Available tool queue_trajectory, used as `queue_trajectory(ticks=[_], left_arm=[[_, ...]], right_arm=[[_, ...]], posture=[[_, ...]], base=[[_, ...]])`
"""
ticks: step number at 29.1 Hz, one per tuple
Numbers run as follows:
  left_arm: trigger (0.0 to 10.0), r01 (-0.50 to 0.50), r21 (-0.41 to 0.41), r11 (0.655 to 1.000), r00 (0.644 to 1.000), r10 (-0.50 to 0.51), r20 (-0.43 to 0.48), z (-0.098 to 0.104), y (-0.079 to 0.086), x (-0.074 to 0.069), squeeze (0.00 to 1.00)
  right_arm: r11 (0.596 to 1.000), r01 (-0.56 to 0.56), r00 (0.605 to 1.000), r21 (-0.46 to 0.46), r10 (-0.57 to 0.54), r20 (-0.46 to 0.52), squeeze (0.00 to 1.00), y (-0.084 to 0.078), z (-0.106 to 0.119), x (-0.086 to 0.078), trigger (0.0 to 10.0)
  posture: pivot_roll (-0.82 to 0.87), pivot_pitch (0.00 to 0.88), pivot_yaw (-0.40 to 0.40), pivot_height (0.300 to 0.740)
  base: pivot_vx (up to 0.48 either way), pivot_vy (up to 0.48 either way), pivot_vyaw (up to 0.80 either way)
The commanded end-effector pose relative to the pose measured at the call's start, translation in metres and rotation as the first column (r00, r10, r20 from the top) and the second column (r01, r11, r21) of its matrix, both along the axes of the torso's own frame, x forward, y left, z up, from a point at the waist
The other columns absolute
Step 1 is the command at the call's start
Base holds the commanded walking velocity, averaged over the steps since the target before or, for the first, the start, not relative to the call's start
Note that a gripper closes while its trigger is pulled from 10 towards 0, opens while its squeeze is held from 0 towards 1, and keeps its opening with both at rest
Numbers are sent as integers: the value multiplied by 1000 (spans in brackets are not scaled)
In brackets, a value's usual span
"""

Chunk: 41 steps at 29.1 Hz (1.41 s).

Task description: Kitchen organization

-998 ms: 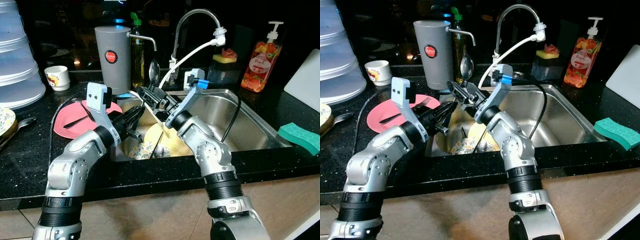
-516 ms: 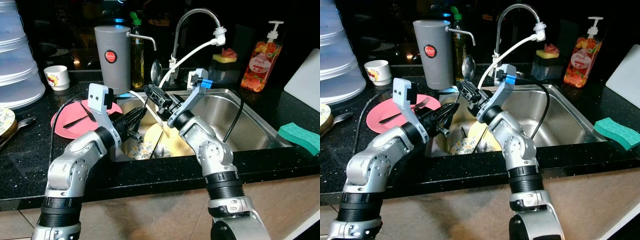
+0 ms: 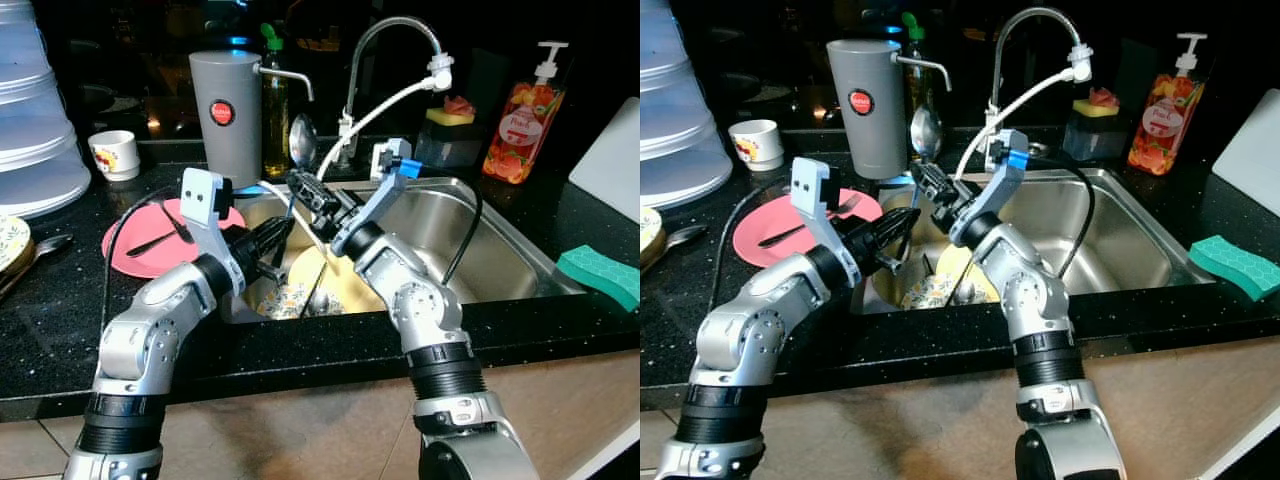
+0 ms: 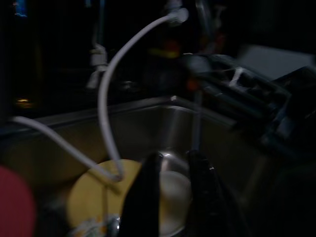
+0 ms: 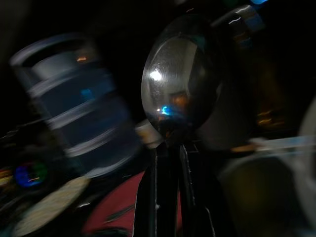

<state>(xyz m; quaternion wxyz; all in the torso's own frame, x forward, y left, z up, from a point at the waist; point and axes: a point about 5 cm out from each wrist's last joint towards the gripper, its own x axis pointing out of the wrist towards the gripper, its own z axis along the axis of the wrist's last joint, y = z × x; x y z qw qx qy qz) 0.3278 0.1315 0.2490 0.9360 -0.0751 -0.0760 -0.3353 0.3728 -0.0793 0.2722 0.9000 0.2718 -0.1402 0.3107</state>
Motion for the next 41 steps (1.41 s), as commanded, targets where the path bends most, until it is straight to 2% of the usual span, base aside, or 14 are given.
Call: queue_trajectory(ticks=[1, 4, 5, 15, 26, 31, 32, 33, 34, 37, 38, 39, 40, 41], left_arm=[[10000, -83, 52, 995, 997, 83, 1, -4, 9, 5, 1000], [10000, -137, 109, 985, 990, 139, -8, -8, 15, 9, 682], [10000, -137, 135, 981, 990, 139, -7, -11, 16, 9, 0], [10000, 53, 306, 951, 998, -41, -44, -35, -4, -5, 0], [10000, 78, 412, 908, 994, -38, -104, -52, -3, -6, 0], [10000, 66, 436, 898, 993, -18, -113, -55, 0, -4, 0], [10000, 64, 448, 892, 994, -15, -113, -56, 0, -4, 0], [10000, 64, 448, 892, 994, -15, -113, -56, 0, -4, 0], [10000, 63, 450, 891, 994, -13, -113, -56, 0, -3, 0], [10000, 60, 454, 889, 994, -9, -112, -56, 1, -3, 0], [10000, 58, 455, 889, 994, -7, -113, -56, 2, -3, 0], [10000, 58, 456, 888, 993, -6, -114, -56, 2, -3, 0], [10000, 55, 457, 888, 993, -3, -114, -57, 3, -3, 0], [10000, 53, 458, 887, 993, 0, -115, -57, 3, -3, 0]], right_arm=[[994, 101, 995, -44, -100, 30, 0, -11, -2, 6, 0], [978, 183, 983, -103, -178, 53, 0, -17, -10, 9, 0], [972, 205, 978, -119, -199, 57, 0, -19, -15, 10, 0], [918, 247, 967, -311, -252, 23, 0, -11, -85, 5, 0], [903, 244, 968, -353, -251, 25, 0, 0, -101, 1, 0], [897, 243, 967, -369, -254, 22, 0, -2, -101, 4, 4667], [892, 249, 965, -377, -261, 21, 741, -3, -102, 5, 10000], [892, 249, 965, -377, -261, 21, 741, -3, -102, 5, 10000], [890, 251, 964, -381, -264, 19, 1000, -4, -102, 6, 10000], [880, 258, 961, -398, -275, 14, 1000, -5, -103, 7, 10000], [876, 262, 960, -404, -281, 12, 714, -6, -103, 7, 10000], [874, 264, 959, -408, -284, 11, 714, -6, -104, 8, 10000], [871, 269, 957, -412, -290, 12, 0, -6, -104, 8, 10000], [869, 272, 956, -414, -293, 13, 0, -6, -104, 8, 10000]], posture=[[50, 0, -7, 740], [51, 0, -7, 740], [51, 0, -7, 740], [57, 17, -12, 740], [58, 25, -17, 740], [53, 23, -16, 740], [54, 23, -16, 740], [54, 23, -16, 740], [54, 23, -16, 740], [54, 23, -16, 740], [54, 23, -16, 740], [54, 23, -16, 740], [54, 23, -16, 740], [54, 23, -16, 740]], base=[[0, 0, 0], [0, 0, 0], [0, 0, 0], [0, 0, 0], [0, 0, 0], [0, 0, 0], [0, 0, 0], [0, 0, 0], [0, 0, 0], [0, 0, 0], [0, 0, 0], [0, 0, 0], [0, 0, 0], [0, 0, 0]])
